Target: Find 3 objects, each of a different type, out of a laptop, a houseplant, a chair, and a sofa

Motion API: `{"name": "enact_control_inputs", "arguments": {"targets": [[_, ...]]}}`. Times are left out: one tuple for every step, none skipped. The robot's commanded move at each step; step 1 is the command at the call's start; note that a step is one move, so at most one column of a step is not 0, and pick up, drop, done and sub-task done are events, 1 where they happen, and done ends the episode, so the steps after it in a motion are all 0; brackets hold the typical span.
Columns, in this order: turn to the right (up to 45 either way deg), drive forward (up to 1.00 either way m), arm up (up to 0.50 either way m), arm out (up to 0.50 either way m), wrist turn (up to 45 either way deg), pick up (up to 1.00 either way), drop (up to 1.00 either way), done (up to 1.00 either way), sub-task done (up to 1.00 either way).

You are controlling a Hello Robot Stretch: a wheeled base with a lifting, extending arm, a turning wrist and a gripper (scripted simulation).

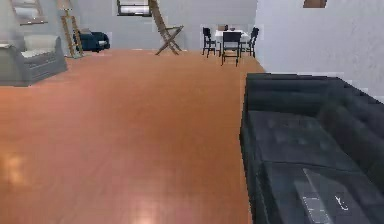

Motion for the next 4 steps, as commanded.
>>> {"name": "enact_control_inputs", "arguments": {"targets": [[-45.0,0.00,0.00,0.00,0.0,0.00,0.00,0.00,0.00],[-36.0,0.00,0.00,0.00,0.0,0.00,0.00,0.00,0.00],[0.0,0.20,0.00,0.00,0.0,0.00,0.00,0.00,0.00],[45.0,0.00,0.00,0.00,0.0,0.00,0.00,0.00,0.00]]}}
